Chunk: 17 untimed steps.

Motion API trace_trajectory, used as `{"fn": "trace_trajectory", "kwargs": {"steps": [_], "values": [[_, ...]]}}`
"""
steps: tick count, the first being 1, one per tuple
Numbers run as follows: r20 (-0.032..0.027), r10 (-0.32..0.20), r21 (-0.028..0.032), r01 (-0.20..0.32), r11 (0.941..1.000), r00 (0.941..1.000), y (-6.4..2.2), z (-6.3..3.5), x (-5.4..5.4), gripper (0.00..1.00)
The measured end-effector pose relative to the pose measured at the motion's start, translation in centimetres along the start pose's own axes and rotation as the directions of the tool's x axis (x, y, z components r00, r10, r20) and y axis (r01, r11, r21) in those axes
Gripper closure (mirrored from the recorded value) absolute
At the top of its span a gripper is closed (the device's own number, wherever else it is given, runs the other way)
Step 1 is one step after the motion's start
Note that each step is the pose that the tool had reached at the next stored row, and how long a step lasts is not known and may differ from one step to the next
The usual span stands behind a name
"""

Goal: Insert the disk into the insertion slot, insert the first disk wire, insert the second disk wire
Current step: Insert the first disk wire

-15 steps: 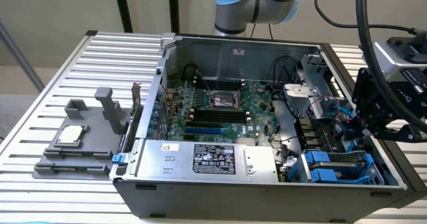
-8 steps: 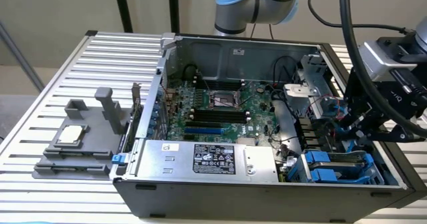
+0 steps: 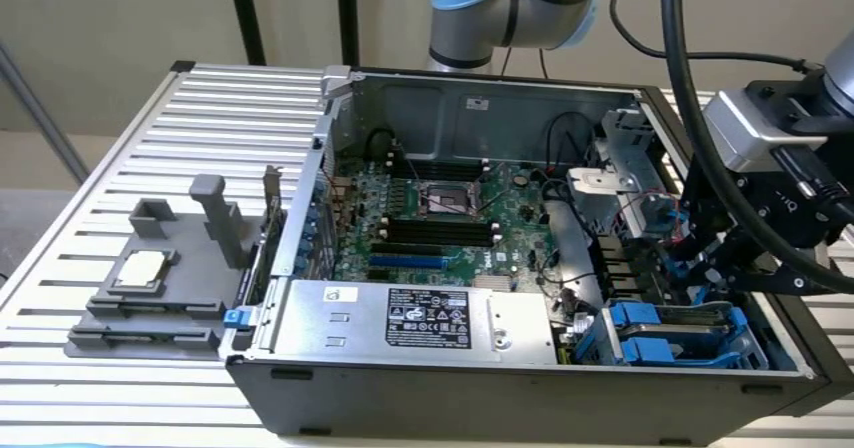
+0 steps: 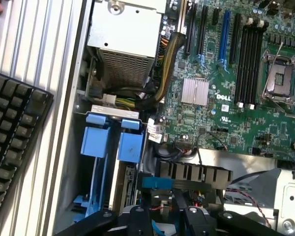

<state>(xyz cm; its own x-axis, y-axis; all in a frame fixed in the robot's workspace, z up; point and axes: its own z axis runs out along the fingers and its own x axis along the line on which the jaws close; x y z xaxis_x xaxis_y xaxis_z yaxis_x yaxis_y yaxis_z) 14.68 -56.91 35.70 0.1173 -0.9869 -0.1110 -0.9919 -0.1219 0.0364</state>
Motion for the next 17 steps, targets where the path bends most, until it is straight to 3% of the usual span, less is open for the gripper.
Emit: {"fn": "trace_trajectory", "kwargs": {"steps": [5,8,17], "values": [[0.0028,0.0,0.0003,0.0,1.0,1.0,0.2,-0.17,1.6,0.69],[0.0085,0.0,0.0008,0.0,1.0,1.0,0.27,-0.27,2.5,0.69],[0.0255,-0.002,0.0025,0.002,1.0,0.9997,-1.78,-0.19,3.3,0.69]]}}
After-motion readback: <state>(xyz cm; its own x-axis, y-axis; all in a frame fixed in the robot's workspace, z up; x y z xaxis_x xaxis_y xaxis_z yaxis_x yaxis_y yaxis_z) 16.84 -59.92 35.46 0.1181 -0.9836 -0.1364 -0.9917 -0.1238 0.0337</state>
